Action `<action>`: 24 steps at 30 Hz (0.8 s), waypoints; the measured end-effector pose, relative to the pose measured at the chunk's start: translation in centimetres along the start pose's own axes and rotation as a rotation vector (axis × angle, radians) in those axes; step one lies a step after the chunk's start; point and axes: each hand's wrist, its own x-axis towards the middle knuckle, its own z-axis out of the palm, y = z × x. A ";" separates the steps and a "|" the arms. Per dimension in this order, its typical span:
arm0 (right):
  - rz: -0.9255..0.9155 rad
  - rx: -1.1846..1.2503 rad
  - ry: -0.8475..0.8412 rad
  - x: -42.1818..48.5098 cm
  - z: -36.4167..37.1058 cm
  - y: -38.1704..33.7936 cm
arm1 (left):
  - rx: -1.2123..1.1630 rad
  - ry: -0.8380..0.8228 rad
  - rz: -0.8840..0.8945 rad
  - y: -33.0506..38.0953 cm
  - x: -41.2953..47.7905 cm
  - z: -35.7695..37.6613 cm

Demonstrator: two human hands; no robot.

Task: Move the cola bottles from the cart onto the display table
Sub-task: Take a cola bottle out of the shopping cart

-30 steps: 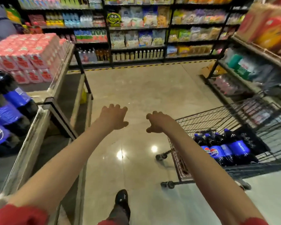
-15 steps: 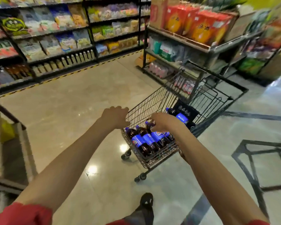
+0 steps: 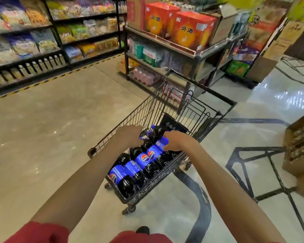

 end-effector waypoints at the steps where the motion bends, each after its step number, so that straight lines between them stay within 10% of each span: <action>1: 0.007 0.007 0.005 0.6 0.0 0.9 | 0.000 -0.001 0.001 0.4 1.1 -0.1; 24: -0.178 0.072 -0.139 18.8 0.7 22.6 | -0.127 -0.138 -0.307 13.0 21.0 3.2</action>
